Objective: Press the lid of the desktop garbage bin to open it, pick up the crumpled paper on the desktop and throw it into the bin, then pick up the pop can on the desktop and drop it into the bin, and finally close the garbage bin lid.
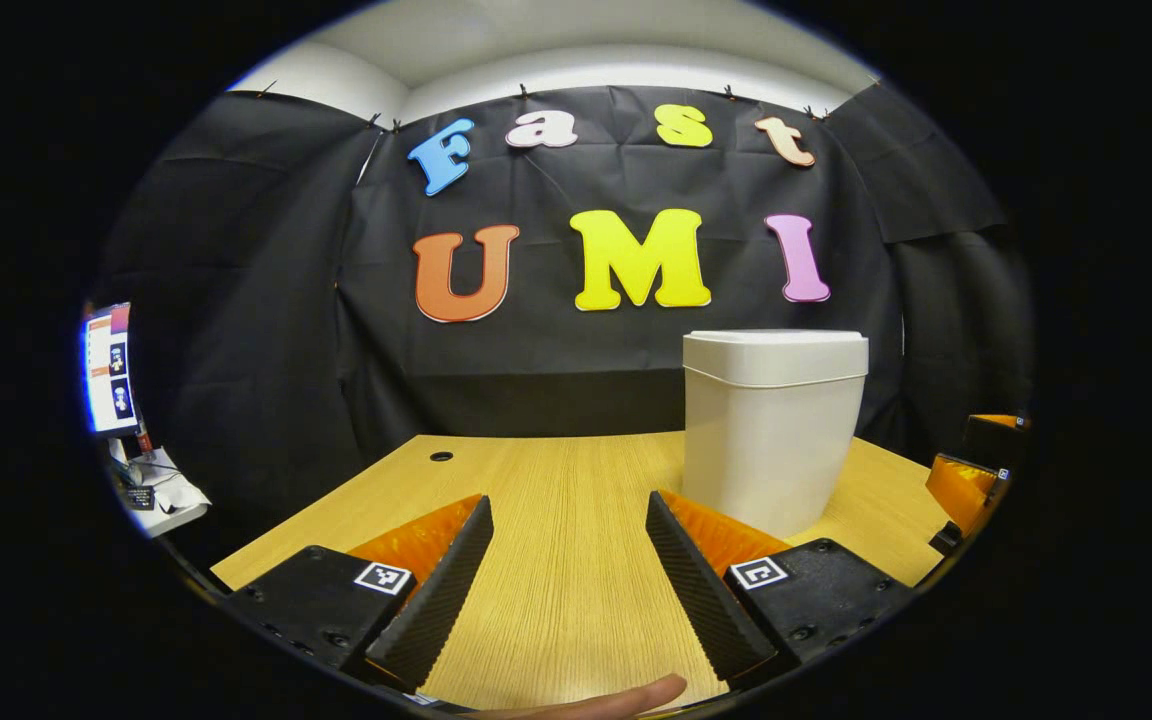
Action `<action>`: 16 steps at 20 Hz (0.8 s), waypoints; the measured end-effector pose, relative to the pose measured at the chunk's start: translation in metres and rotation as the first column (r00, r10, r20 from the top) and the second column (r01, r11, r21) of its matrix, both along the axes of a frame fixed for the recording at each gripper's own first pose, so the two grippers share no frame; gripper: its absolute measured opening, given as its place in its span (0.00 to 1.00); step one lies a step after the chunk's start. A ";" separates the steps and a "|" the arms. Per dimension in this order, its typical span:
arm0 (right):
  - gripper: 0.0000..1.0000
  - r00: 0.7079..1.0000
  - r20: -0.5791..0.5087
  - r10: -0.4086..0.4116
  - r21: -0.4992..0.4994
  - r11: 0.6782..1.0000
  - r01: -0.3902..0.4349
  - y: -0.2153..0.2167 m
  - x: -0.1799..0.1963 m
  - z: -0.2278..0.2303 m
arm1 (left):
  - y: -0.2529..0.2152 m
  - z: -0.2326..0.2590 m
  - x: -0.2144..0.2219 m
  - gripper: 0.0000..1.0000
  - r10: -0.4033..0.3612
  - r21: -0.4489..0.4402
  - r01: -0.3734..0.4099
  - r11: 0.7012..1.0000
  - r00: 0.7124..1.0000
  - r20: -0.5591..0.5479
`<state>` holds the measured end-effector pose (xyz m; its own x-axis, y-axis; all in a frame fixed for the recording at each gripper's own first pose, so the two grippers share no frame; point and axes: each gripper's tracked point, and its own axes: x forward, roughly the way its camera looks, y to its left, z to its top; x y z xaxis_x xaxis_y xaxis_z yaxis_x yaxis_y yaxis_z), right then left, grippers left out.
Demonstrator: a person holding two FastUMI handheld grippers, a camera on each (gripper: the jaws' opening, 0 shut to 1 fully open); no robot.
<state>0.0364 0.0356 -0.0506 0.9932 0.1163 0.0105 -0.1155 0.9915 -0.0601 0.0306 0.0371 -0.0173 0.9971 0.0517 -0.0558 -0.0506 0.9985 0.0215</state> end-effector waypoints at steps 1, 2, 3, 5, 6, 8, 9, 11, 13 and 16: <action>0.95 1.000 -0.002 -0.001 0.003 1.000 0.001 -0.001 0.000 -0.001 | -0.001 0.000 0.000 0.99 -0.005 0.003 0.005 1.000 1.000 0.001; 0.95 1.000 -0.004 -0.004 0.002 1.000 0.004 -0.002 0.000 -0.003 | -0.002 -0.001 0.000 0.99 -0.007 0.007 0.007 1.000 1.000 0.001; 0.95 1.000 -0.005 -0.004 -0.001 1.000 0.004 -0.002 0.001 -0.003 | -0.003 -0.001 0.000 0.99 -0.009 0.010 0.009 1.000 1.000 0.001; 0.95 1.000 -0.009 -0.001 -0.002 1.000 0.001 0.000 0.000 -0.007 | -0.004 -0.002 0.001 0.99 -0.015 0.006 0.015 1.000 1.000 -0.006; 0.98 1.000 -0.012 0.011 0.008 1.000 -0.011 0.002 -0.001 -0.007 | -0.004 -0.002 0.001 0.99 -0.016 0.003 0.016 1.000 1.000 -0.006; 0.98 0.999 -0.017 0.027 0.024 0.999 -0.026 0.003 -0.002 -0.008 | 0.001 0.000 -0.001 0.99 0.001 -0.002 -0.001 1.000 1.000 0.002; 0.98 1.000 -0.015 0.023 0.022 0.999 -0.022 0.001 -0.002 -0.007 | 0.001 0.000 -0.001 0.99 0.003 0.000 -0.003 1.000 1.000 0.001; 0.95 1.000 -0.012 0.017 0.023 1.000 -0.017 0.000 -0.001 -0.007 | 0.001 -0.002 0.001 0.99 0.001 0.006 -0.001 1.000 1.000 -0.006; 0.95 1.000 -0.014 0.009 0.011 1.000 -0.008 0.000 0.000 -0.011 | 0.002 -0.005 0.001 0.99 0.001 0.000 -0.001 1.000 1.000 -0.015; 0.95 1.000 -0.009 0.016 -0.024 1.000 -0.016 0.007 -0.001 -0.015 | -0.002 -0.004 0.001 0.99 -0.002 0.010 0.002 1.000 1.000 -0.013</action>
<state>0.0354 0.0423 -0.0657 0.9912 0.1326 -0.0008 -0.1322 0.9877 -0.0830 0.0312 0.0356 -0.0212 0.9964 0.0500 -0.0686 -0.0478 0.9983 0.0326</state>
